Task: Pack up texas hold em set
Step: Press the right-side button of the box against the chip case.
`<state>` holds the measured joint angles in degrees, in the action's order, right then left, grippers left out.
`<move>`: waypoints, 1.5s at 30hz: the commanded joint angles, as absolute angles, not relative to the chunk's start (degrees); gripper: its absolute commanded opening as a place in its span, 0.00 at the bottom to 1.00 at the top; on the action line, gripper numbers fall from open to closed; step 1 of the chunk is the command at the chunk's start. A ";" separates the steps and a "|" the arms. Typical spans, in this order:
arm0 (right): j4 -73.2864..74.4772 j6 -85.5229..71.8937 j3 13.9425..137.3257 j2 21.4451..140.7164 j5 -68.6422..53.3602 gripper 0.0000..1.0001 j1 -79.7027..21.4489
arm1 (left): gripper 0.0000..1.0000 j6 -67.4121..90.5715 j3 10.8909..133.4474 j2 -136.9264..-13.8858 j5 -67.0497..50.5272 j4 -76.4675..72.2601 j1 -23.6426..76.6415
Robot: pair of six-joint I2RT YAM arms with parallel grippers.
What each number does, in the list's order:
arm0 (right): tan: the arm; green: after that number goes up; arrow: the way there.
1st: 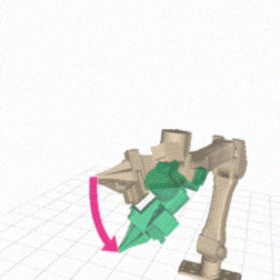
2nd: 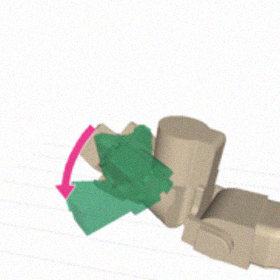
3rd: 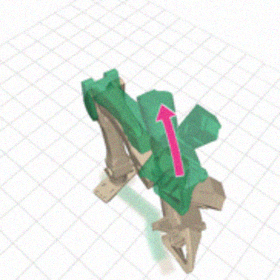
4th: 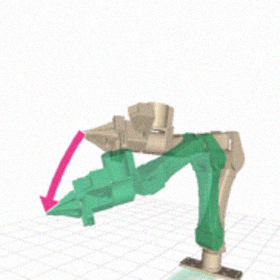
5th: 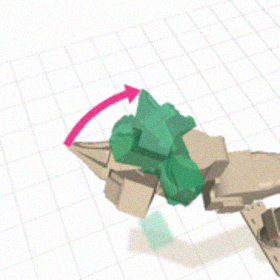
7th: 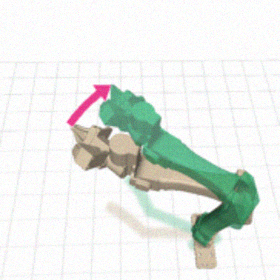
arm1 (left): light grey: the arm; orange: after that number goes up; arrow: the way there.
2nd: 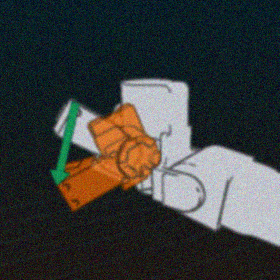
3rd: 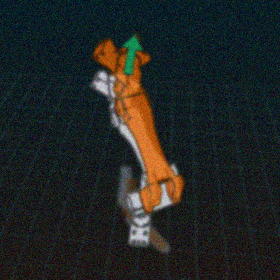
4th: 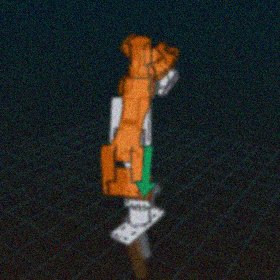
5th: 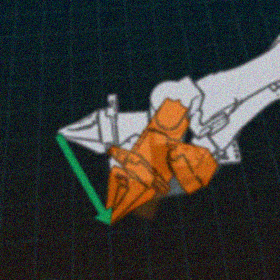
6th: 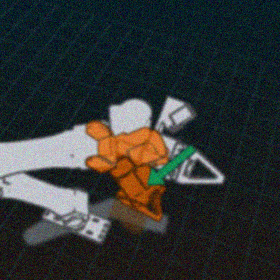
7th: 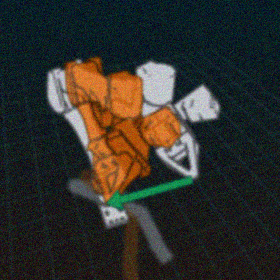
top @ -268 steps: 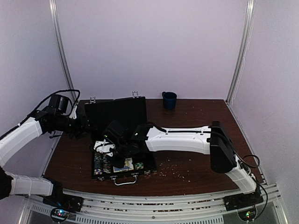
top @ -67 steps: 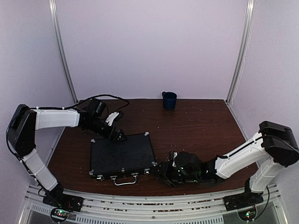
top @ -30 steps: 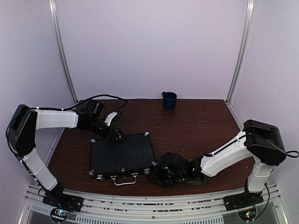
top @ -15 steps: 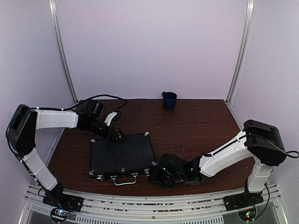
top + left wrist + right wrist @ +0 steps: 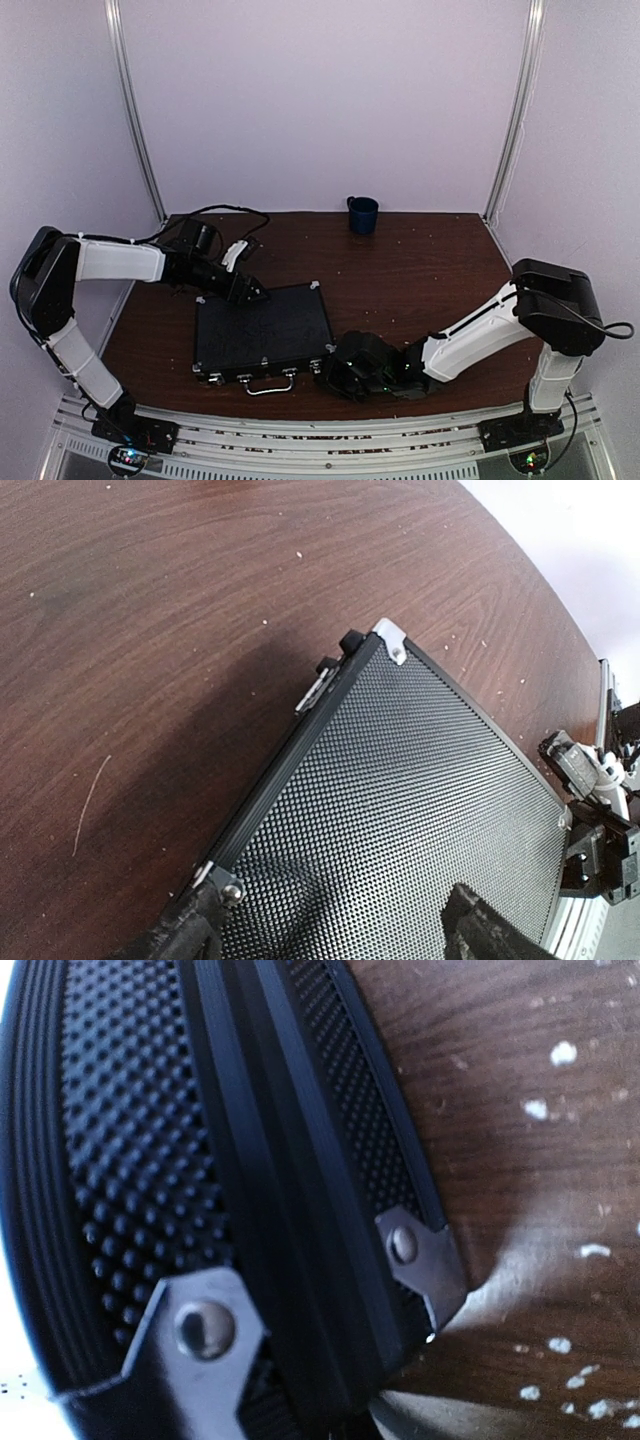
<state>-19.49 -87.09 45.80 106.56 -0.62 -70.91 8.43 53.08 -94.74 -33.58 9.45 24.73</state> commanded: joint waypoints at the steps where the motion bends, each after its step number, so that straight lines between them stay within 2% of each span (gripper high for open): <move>1: -18.44 -89.15 43.49 109.03 6.00 0.03 -68.56 | 0.79 9.73 47.60 -98.50 -29.64 16.65 24.48; 5: -19.13 -89.22 42.72 109.43 8.07 0.00 -67.39 | 0.79 10.10 46.15 -98.14 -30.33 16.69 24.43; 19: -20.12 -84.56 44.93 112.94 10.63 0.00 -61.63 | 0.78 10.14 42.45 -97.92 -35.82 16.70 24.52; 32: -12.41 -75.87 44.47 107.14 15.08 0.01 -53.13 | 0.76 11.61 41.18 -95.63 -43.69 16.93 27.40; 37: -9.12 -72.27 44.52 102.75 13.88 0.05 -52.82 | 0.77 14.54 46.46 -93.52 -38.28 20.32 26.50; 45: -4.97 -70.26 44.37 96.34 9.84 0.17 -54.34 | 0.78 16.14 49.73 -91.64 -32.70 24.75 14.42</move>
